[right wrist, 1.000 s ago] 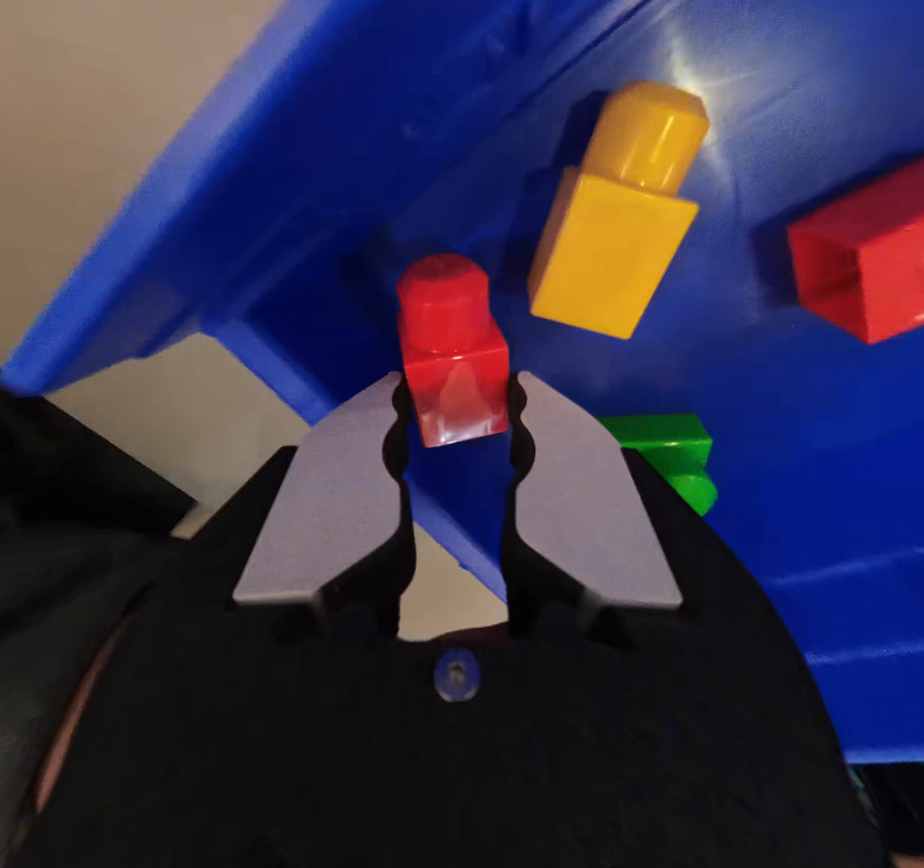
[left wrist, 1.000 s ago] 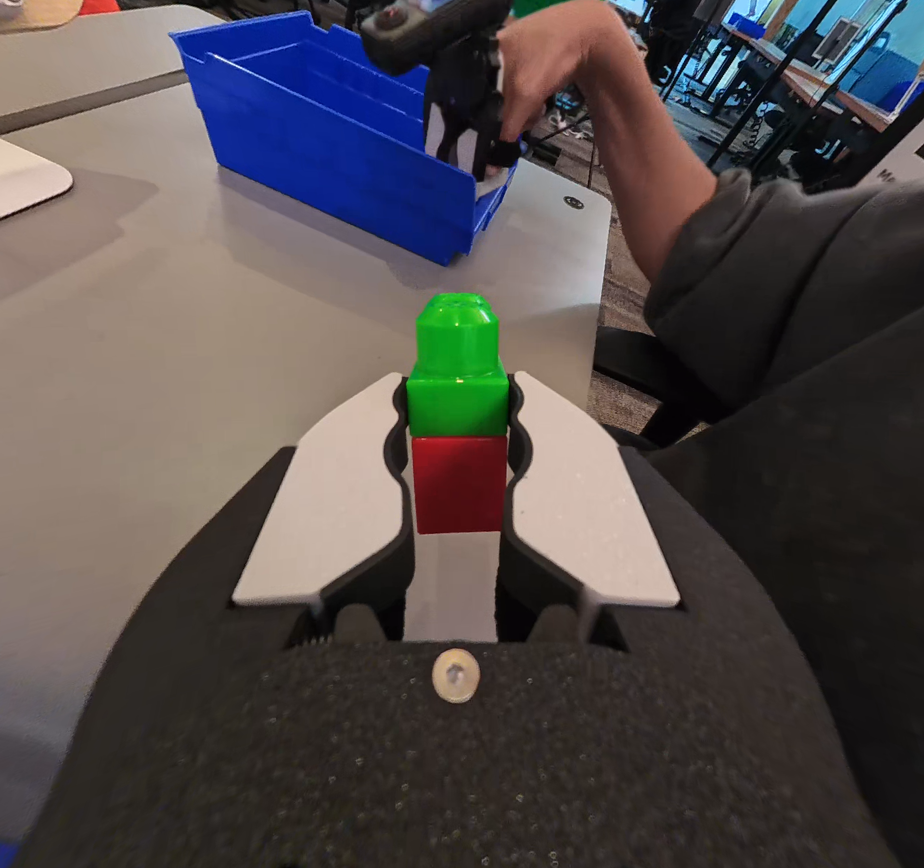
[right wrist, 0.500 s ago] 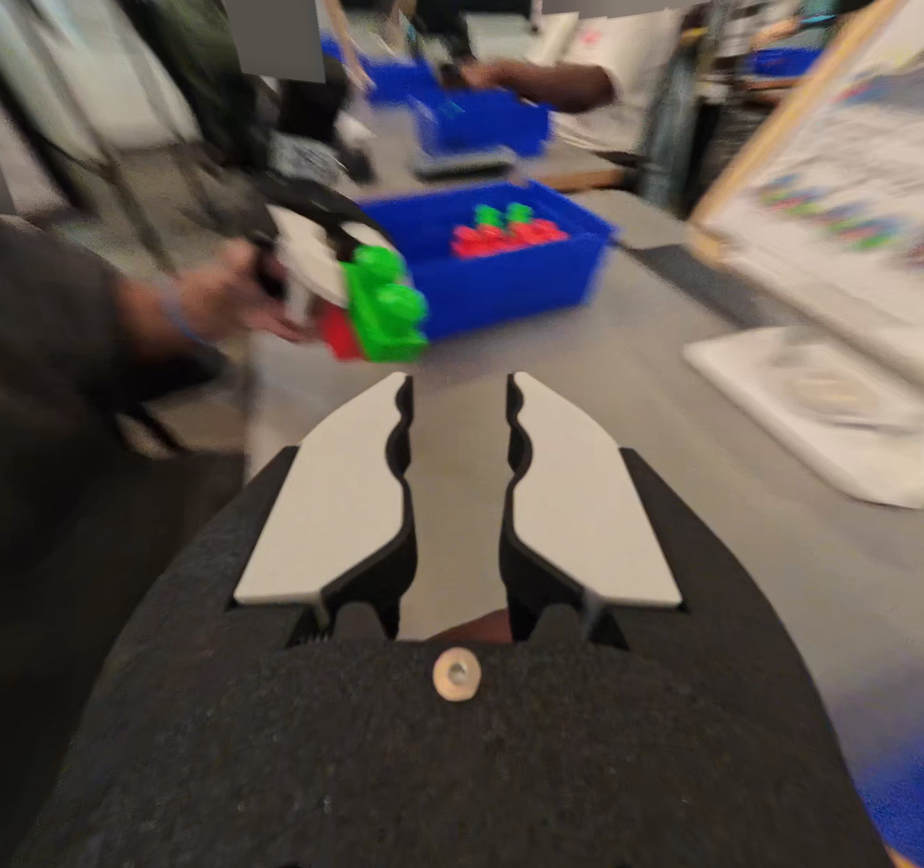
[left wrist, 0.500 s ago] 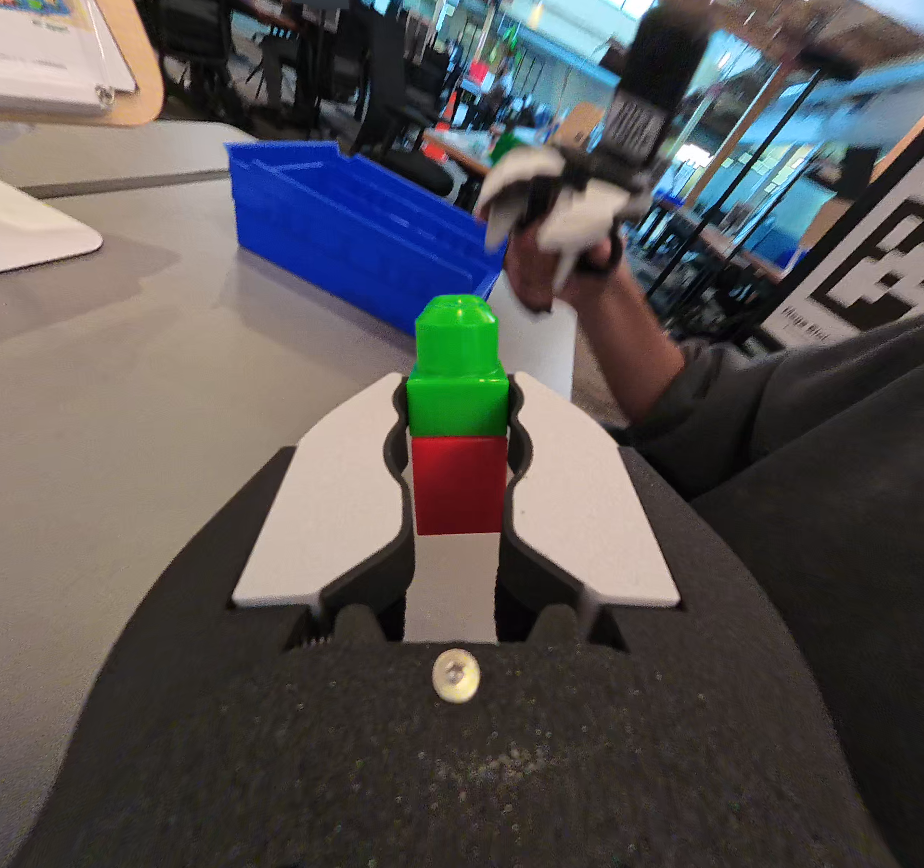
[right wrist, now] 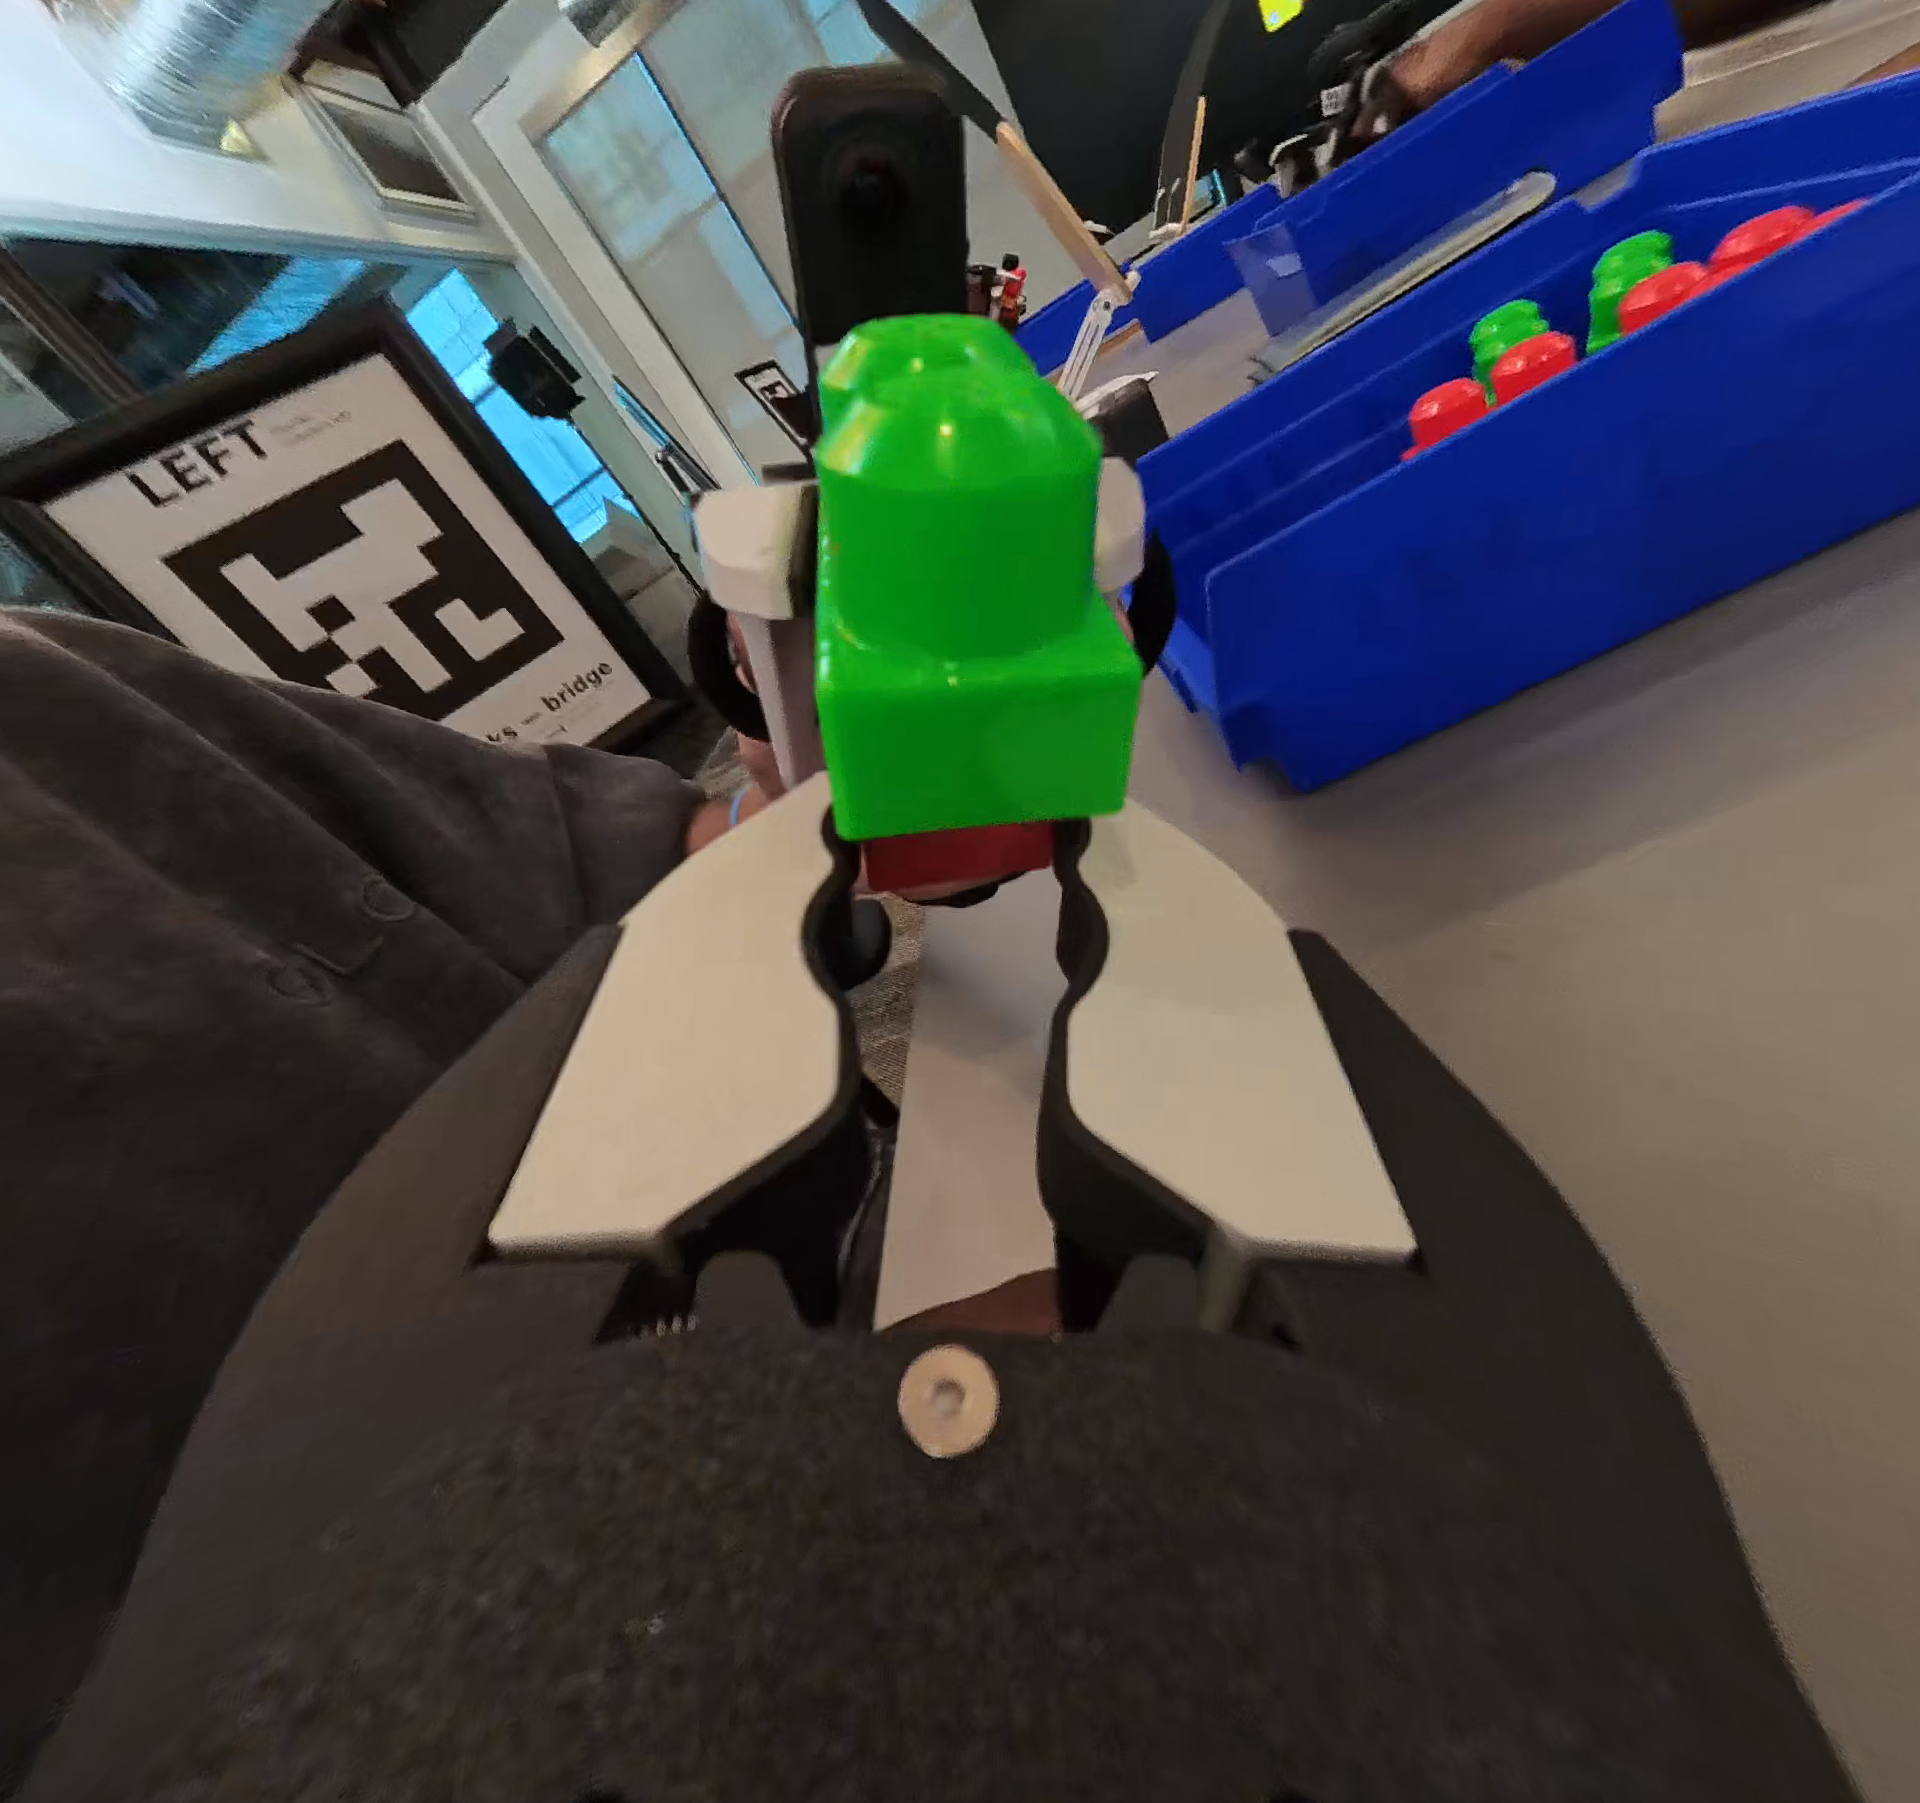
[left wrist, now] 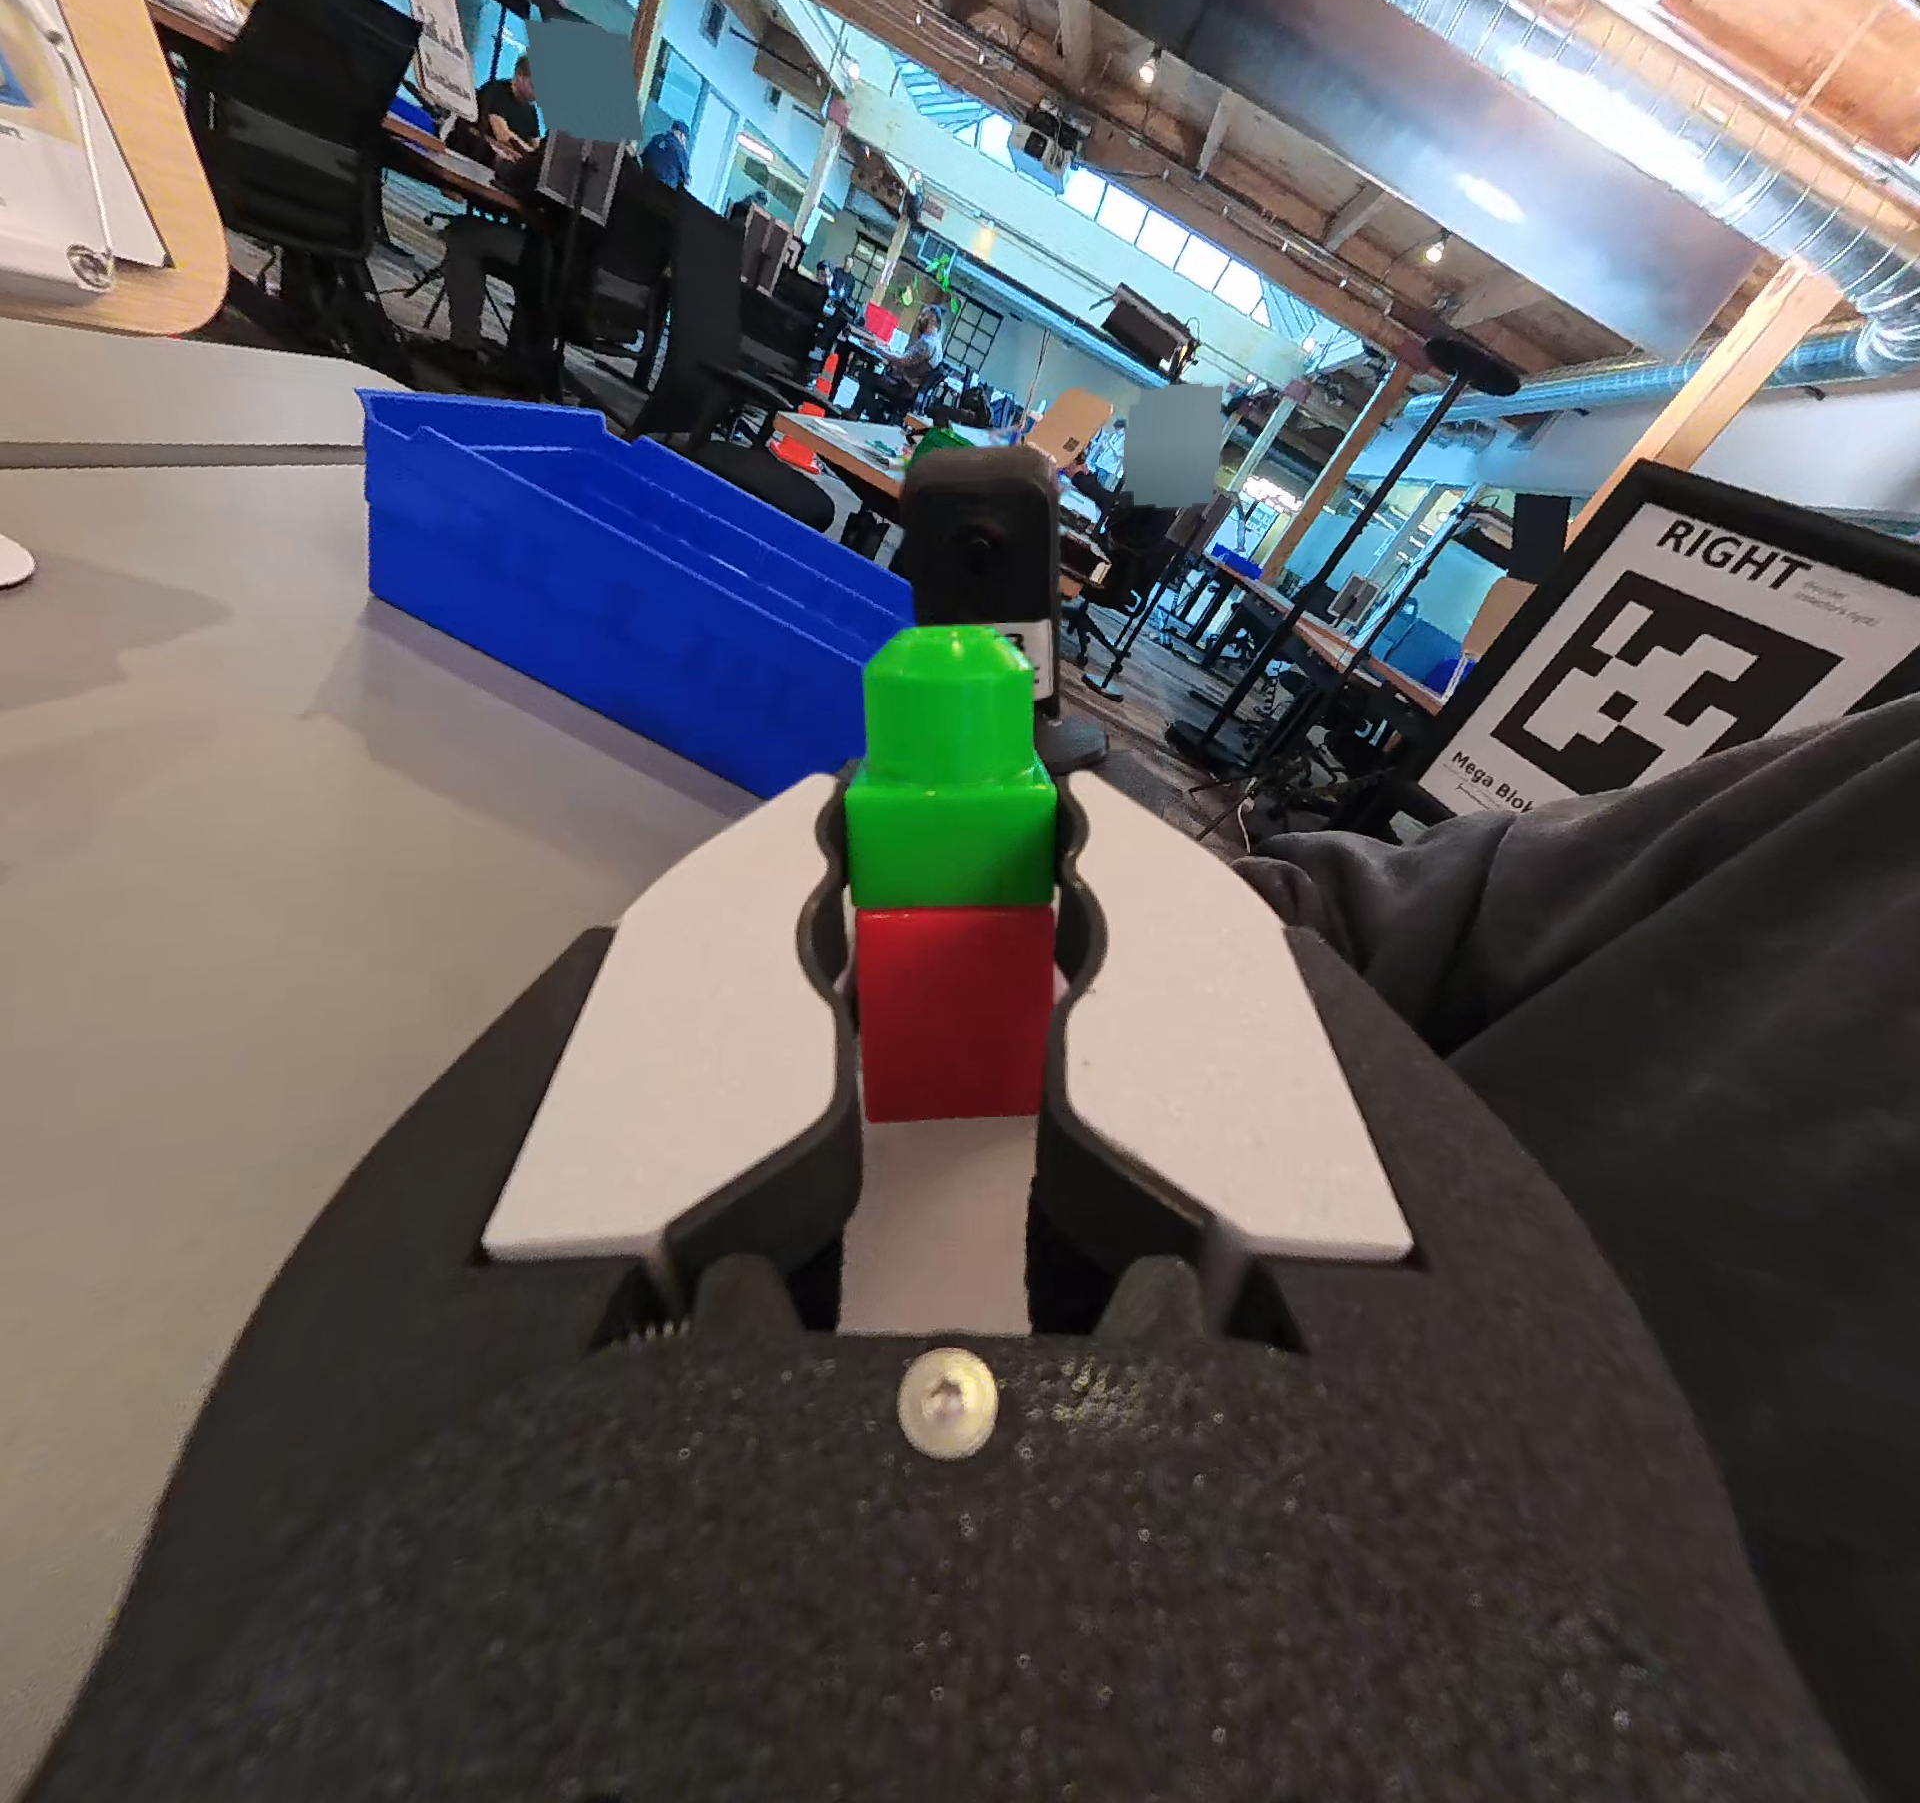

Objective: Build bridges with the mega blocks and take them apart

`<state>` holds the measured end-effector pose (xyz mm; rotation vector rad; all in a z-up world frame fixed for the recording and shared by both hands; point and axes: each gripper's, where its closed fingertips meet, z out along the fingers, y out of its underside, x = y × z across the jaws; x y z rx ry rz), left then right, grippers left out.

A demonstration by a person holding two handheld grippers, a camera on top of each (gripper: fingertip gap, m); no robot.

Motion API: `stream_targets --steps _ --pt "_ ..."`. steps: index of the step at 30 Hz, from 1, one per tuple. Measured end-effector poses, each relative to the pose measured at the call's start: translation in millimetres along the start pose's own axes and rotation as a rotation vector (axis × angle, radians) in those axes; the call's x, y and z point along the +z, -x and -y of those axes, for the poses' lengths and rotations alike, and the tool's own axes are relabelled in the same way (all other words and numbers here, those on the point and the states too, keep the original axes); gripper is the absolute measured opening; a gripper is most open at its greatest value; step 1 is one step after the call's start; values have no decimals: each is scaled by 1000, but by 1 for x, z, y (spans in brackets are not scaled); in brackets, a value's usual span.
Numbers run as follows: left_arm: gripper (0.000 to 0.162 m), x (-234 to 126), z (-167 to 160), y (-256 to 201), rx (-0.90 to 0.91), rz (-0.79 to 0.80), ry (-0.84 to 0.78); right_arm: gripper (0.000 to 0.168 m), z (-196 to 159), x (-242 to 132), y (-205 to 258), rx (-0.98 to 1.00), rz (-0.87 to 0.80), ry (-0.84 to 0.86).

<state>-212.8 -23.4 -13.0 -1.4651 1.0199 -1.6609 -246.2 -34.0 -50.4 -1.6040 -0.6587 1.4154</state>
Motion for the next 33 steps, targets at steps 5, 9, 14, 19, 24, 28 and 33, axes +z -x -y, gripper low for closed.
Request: stream_targets --steps 5,9,14,19,24,28,33 --pt "35 1 -7 -1 26 14 44 35 -8 -4 0 -41 1 79" --pt "36 -2 7 -3 34 6 -27 35 -34 -4 -4 -75 -29 232" --pt "36 -32 41 4 59 36 -112 35 -47 -17 -14 -77 -111 282" --pt "36 -40 31 7 125 118 -58 35 16 -95 -30 -195 -407 271" --pt "36 -28 14 6 150 114 28 35 115 -250 -73 -281 -983 250" --pt "36 -13 1 5 186 120 101 35 112 -331 -161 -89 -1203 525" --pt "36 -3 -10 7 188 132 155 35 61 -360 -249 108 -1248 1010"
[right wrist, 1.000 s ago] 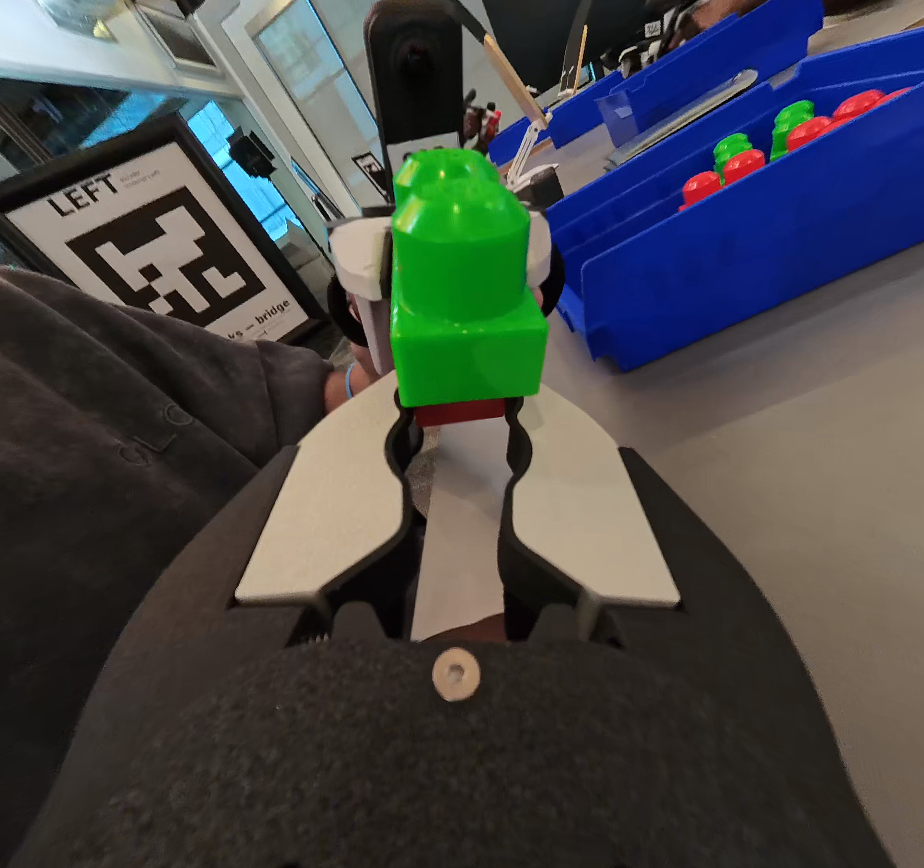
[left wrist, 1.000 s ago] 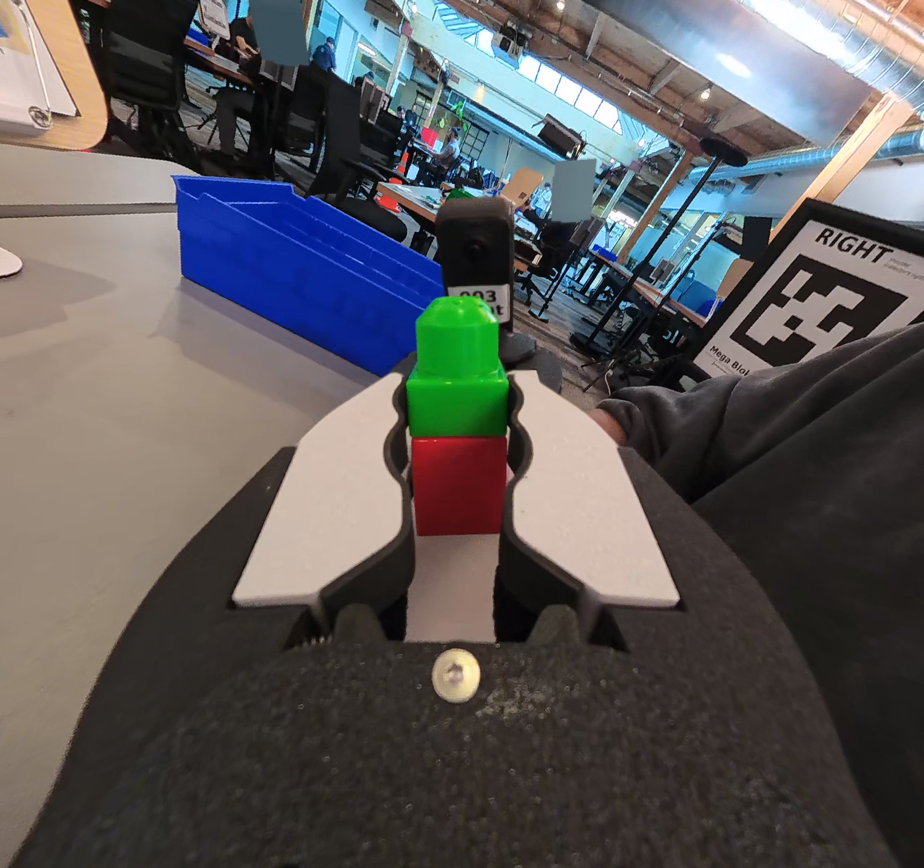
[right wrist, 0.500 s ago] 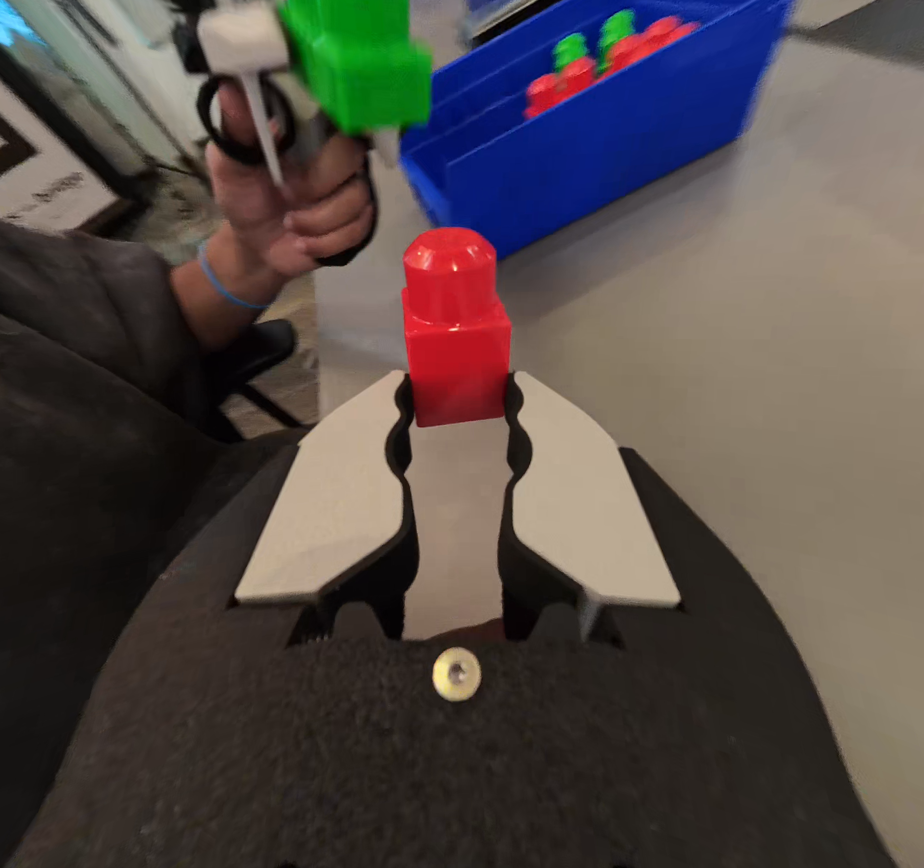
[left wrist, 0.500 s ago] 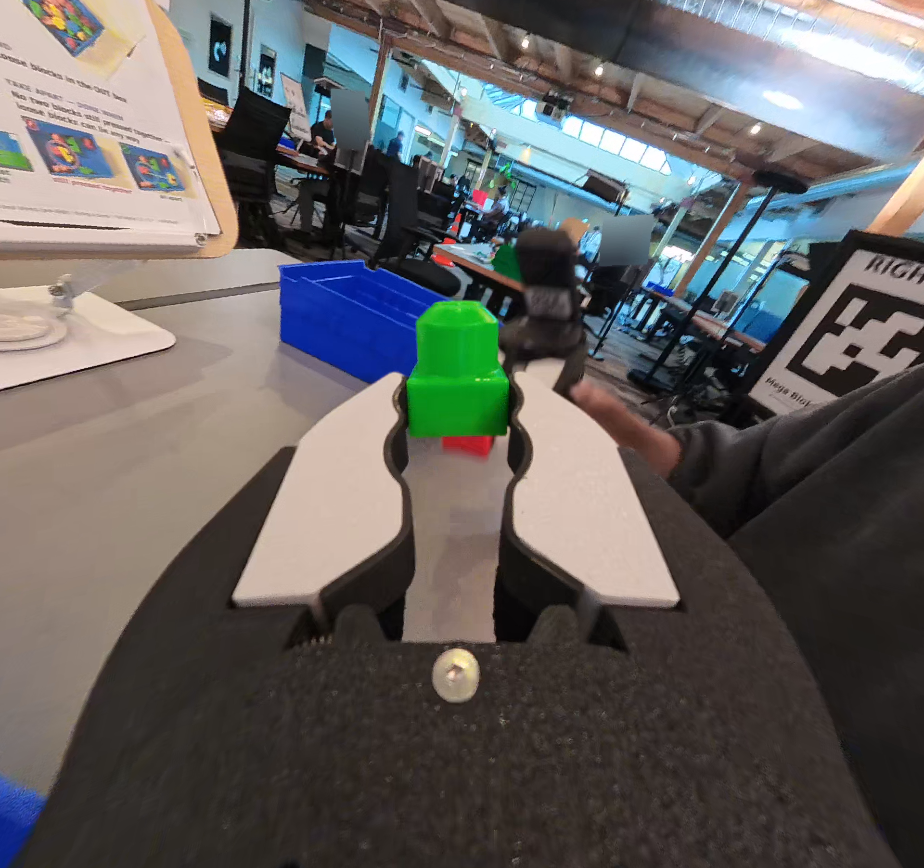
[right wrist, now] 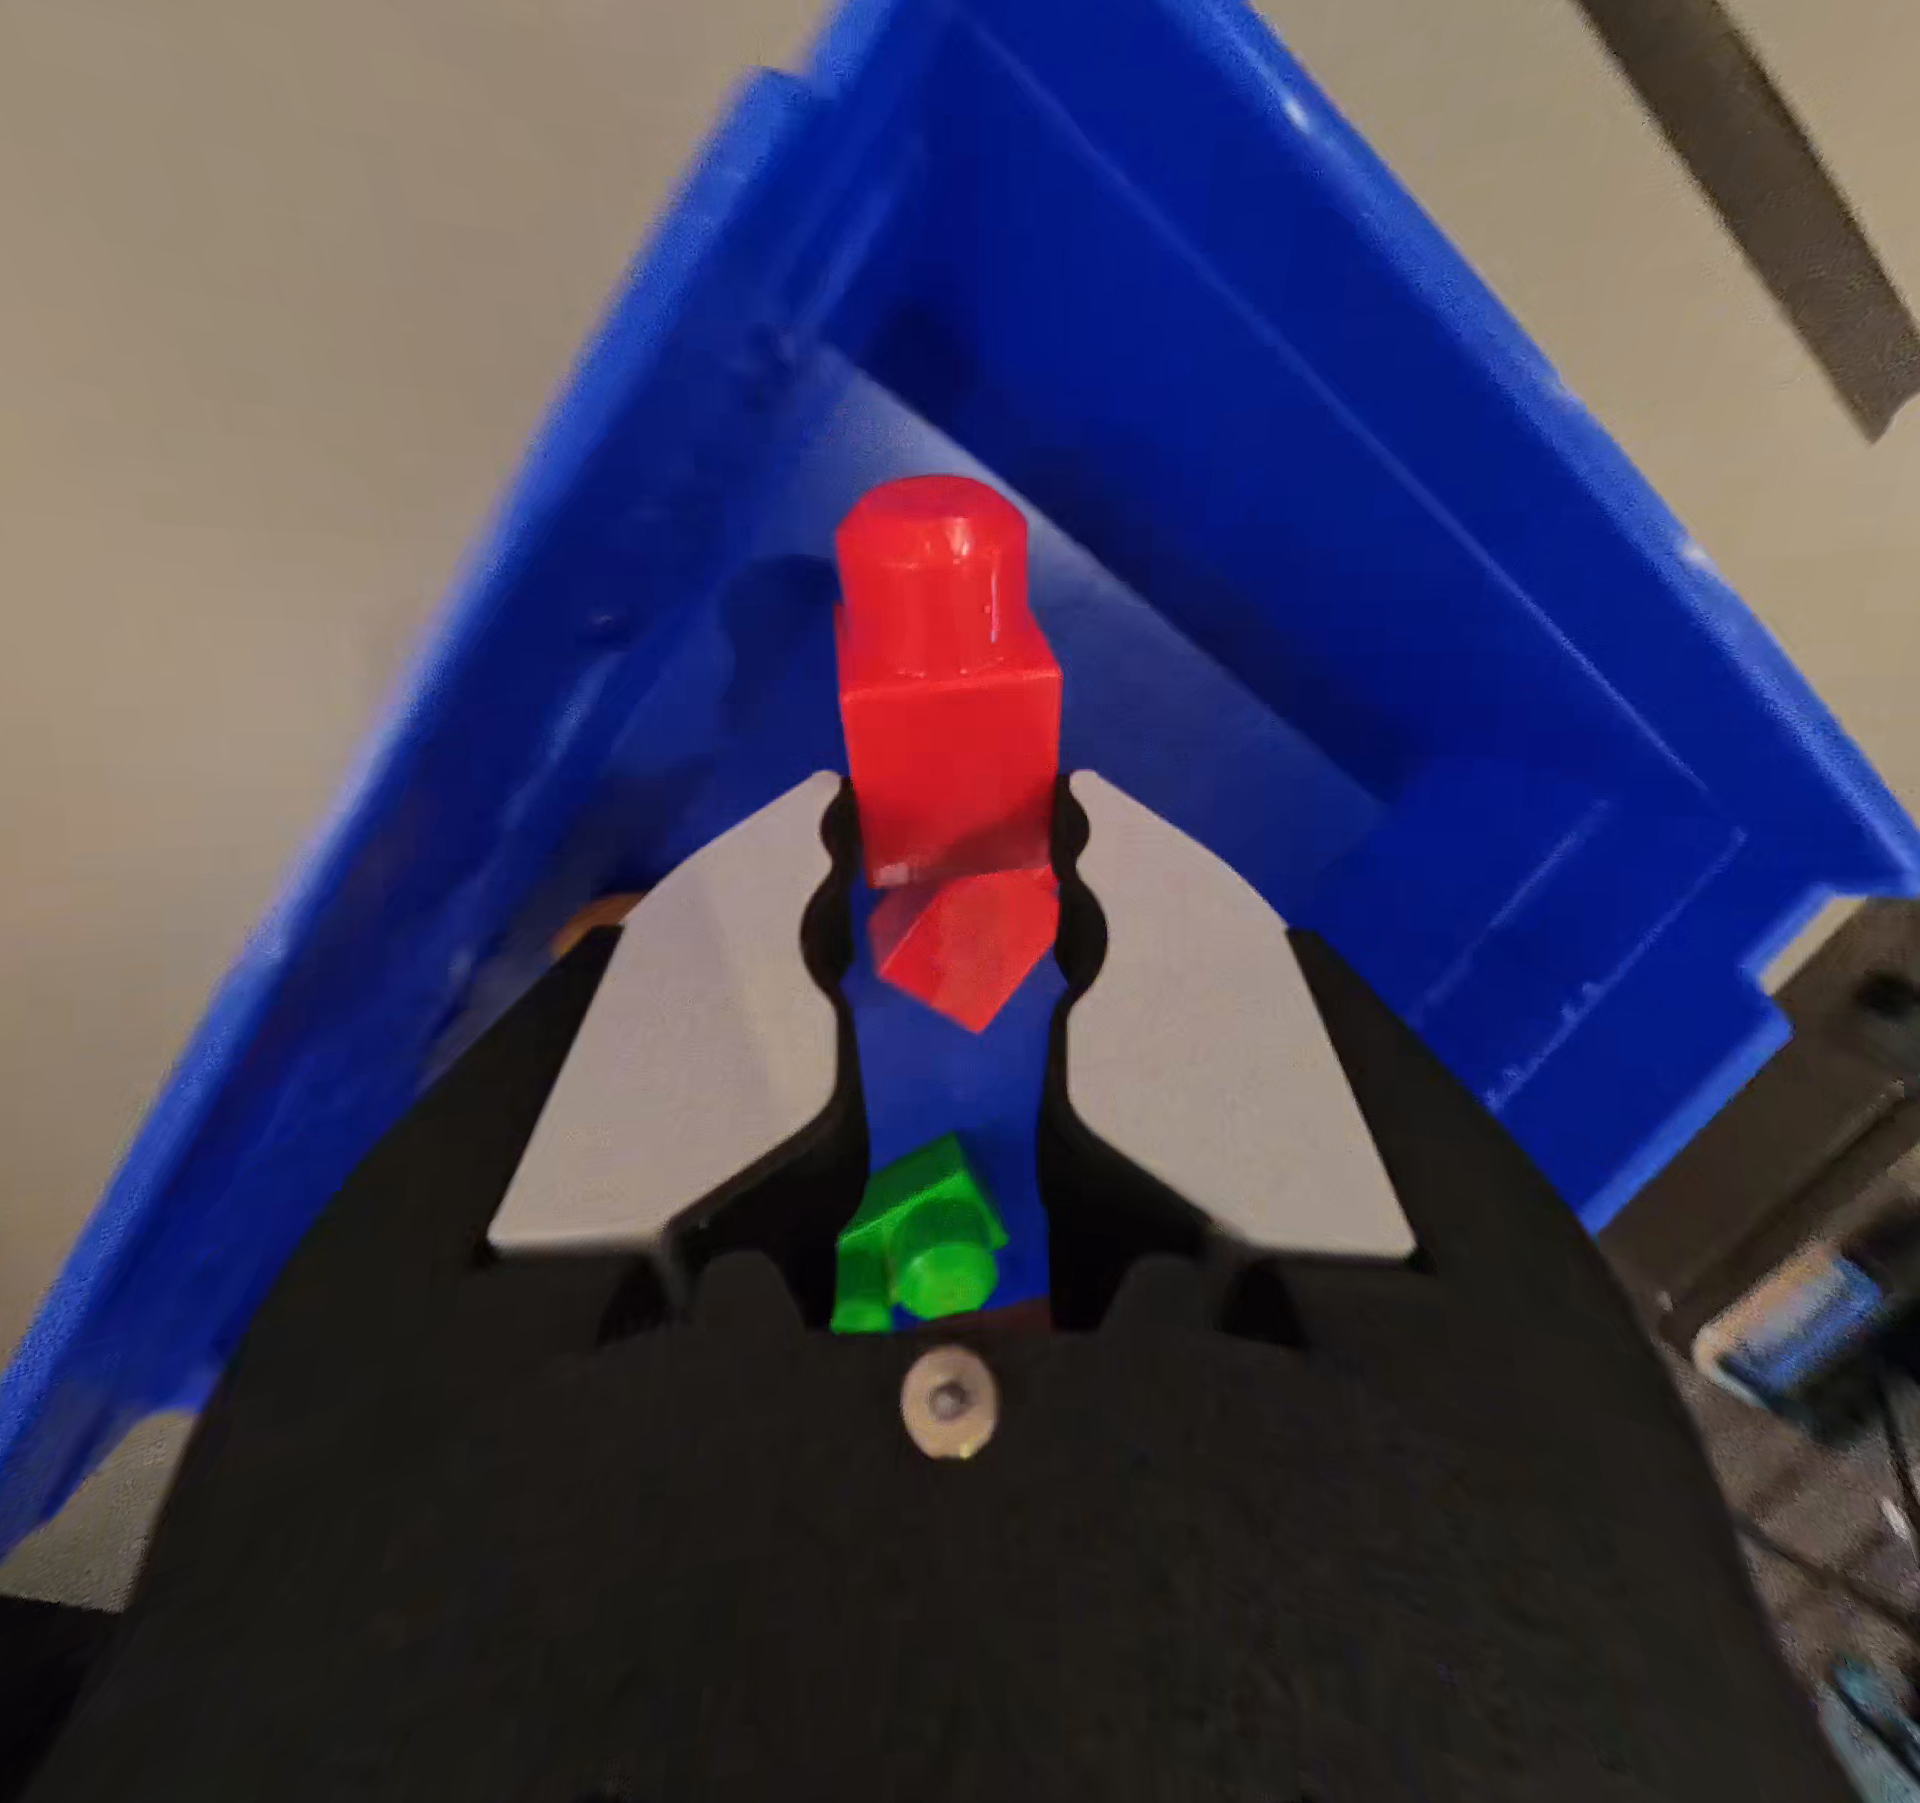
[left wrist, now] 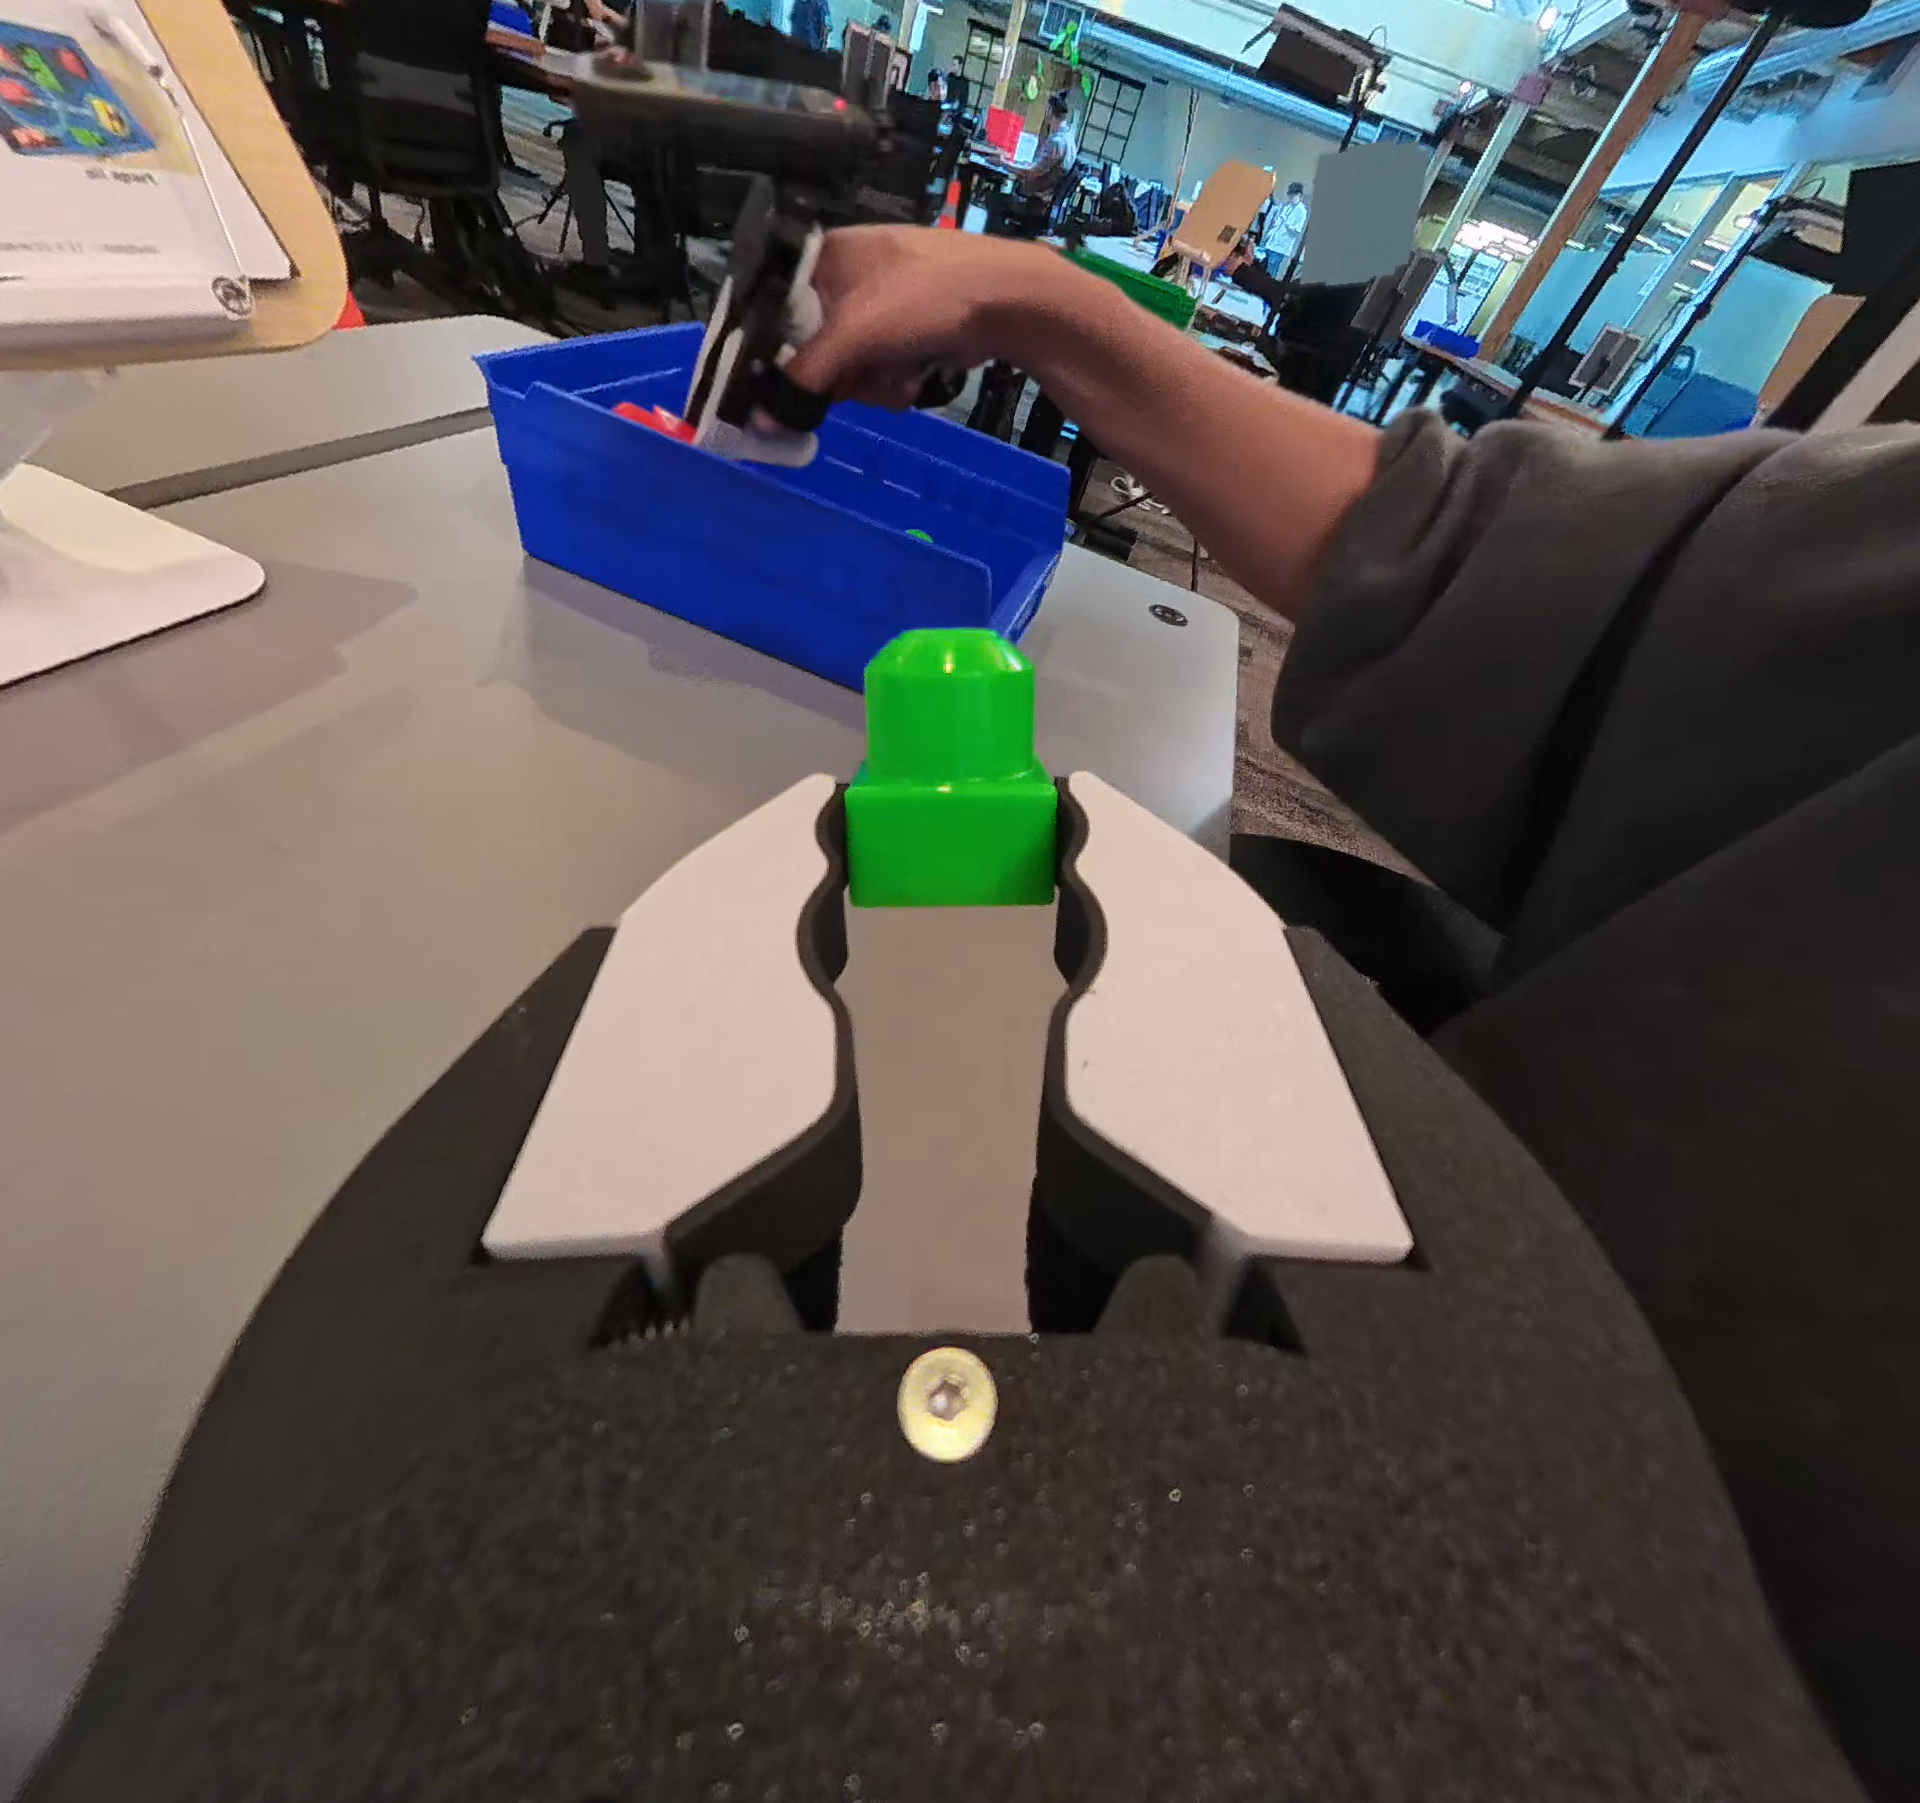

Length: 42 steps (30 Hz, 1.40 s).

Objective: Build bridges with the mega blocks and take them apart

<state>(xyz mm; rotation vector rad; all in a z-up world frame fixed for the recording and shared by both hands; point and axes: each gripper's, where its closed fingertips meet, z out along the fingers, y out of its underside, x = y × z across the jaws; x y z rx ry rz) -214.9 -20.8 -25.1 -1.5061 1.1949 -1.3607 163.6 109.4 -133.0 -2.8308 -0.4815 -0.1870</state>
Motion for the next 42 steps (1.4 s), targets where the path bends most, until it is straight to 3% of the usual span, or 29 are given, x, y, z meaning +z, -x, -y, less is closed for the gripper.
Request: stream_targets --steps 6,12,15,18,20,23,26,29,33,42 --pt "36 0 -11 9 -45 33 24 35 8 40 -6 -22 42 137" --pt "36 4 -22 11 -29 60 62 42 8 47 4 -12 93 98" --pt "36 11 -28 12 -17 82 88 49 10 18 6 61 90 -62" --pt "36 20 -34 19 21 145 107 53 1 -49 15 129 -46 -355" --pt "36 29 -35 30 59 219 107 52 -10 -94 49 177 -62 -604" --pt "36 48 -32 53 128 328 124 52 -29 -117 153 127 130 -791" --pt "36 74 -41 80 156 401 242 51 -46 -107 253 69 349 -828" --pt "36 94 -48 108 202 469 304 50 -58 -93 311 26 474 -793" --pt "36 108 -69 129 194 488 394 49 -67 -78 344 -18 565 -718" --pt "36 106 -93 124 101 466 504 47 -66 -83 322 22 541 -738"
